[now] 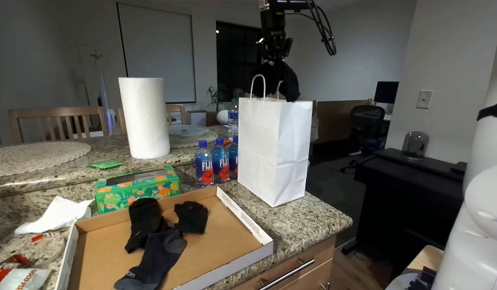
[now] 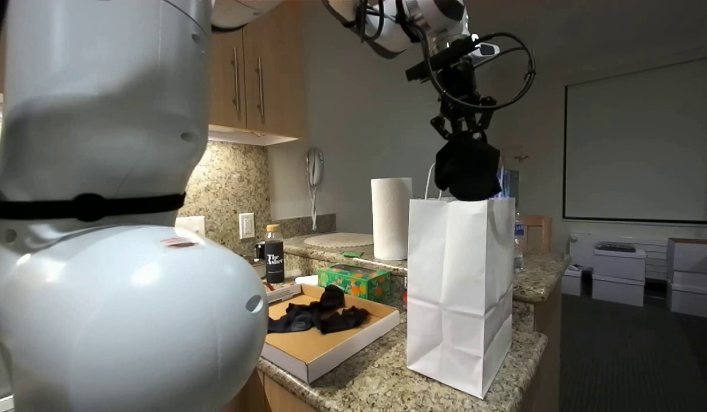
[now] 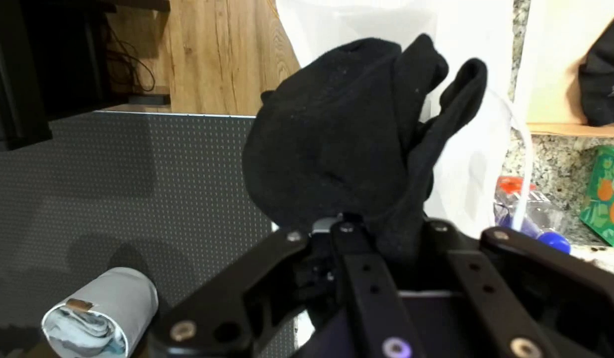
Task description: Place the black socks inside the white bag
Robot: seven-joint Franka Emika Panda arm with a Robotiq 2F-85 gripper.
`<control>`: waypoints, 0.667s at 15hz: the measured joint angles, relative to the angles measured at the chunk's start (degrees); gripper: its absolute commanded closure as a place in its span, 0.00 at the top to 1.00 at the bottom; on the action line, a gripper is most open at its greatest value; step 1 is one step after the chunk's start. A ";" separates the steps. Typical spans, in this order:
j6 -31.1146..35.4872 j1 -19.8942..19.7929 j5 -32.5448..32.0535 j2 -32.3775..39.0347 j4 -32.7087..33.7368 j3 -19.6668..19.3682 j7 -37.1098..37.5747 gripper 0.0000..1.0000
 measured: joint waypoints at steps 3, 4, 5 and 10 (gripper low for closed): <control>-0.08 0.91 -1.44 -0.72 -2.34 0.73 1.89 0.51; -0.10 0.82 -1.57 -0.87 -2.89 1.09 2.32 0.58; -0.10 0.73 -1.59 -1.02 -3.41 1.35 2.52 0.64; -0.10 0.57 -1.60 -1.98 -4.89 1.66 3.54 0.95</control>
